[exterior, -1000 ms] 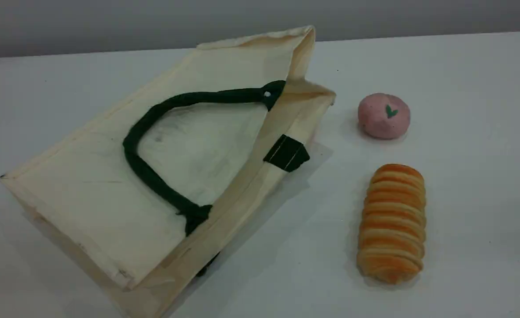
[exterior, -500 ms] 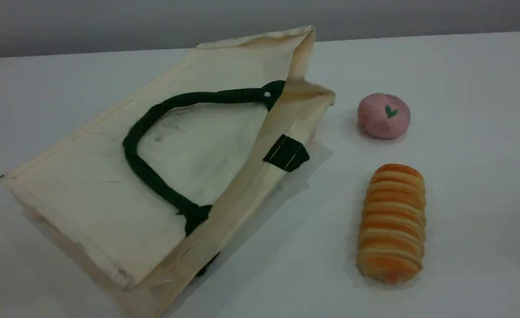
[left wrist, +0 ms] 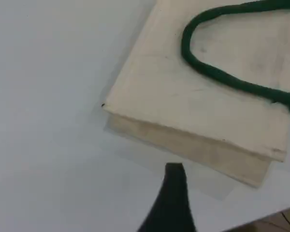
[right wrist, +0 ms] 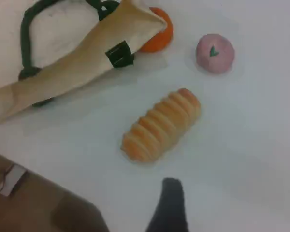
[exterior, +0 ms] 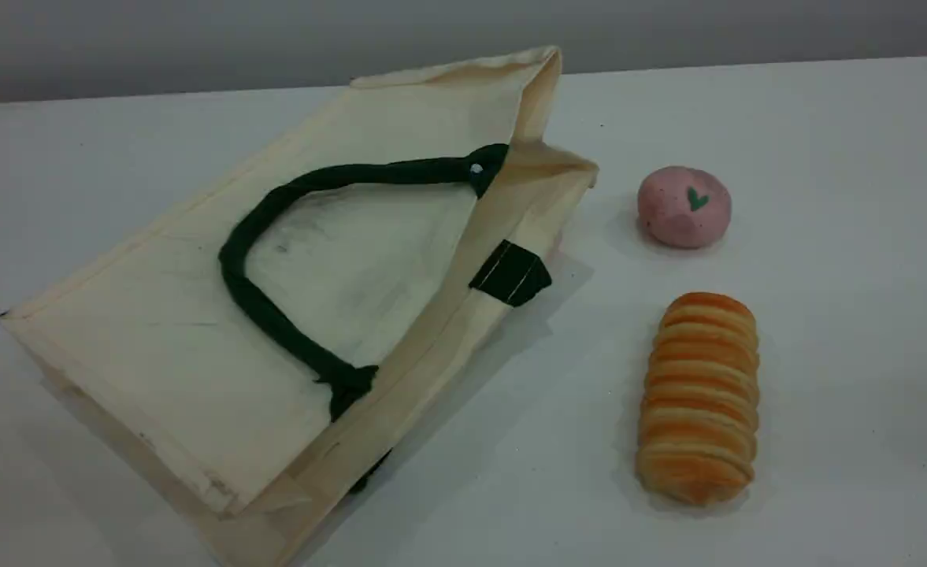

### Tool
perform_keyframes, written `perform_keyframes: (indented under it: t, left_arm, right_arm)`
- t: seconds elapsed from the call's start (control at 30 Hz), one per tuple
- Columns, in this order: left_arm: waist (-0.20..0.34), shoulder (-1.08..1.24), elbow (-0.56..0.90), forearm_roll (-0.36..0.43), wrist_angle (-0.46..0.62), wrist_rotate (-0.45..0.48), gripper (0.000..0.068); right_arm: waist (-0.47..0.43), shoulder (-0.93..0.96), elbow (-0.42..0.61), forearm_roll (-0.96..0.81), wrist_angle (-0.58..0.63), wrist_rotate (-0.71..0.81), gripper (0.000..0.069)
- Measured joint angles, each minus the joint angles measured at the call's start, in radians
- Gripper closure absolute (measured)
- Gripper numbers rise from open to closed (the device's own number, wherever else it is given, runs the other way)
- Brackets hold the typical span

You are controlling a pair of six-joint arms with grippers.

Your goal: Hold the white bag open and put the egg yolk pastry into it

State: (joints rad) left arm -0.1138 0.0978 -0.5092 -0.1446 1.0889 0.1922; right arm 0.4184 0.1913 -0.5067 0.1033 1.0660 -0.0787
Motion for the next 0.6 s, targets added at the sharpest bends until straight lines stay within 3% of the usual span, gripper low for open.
perform_keyframes:
  t: [0.33, 0.6]
  left_arm:
    - [0.0, -0.035, 0.0, -0.012, -0.001, 0.006, 0.0092]
    - [0.024, -0.099, 0.0, -0.014, 0.002, 0.008, 0.0092]
  right_arm:
    - [-0.03, -0.001, 0.0, 0.003, 0.0, 0.0, 0.0118]
    - [-0.271, -0.013, 0.0, 0.003, 0.0, -0.001, 0.0118]
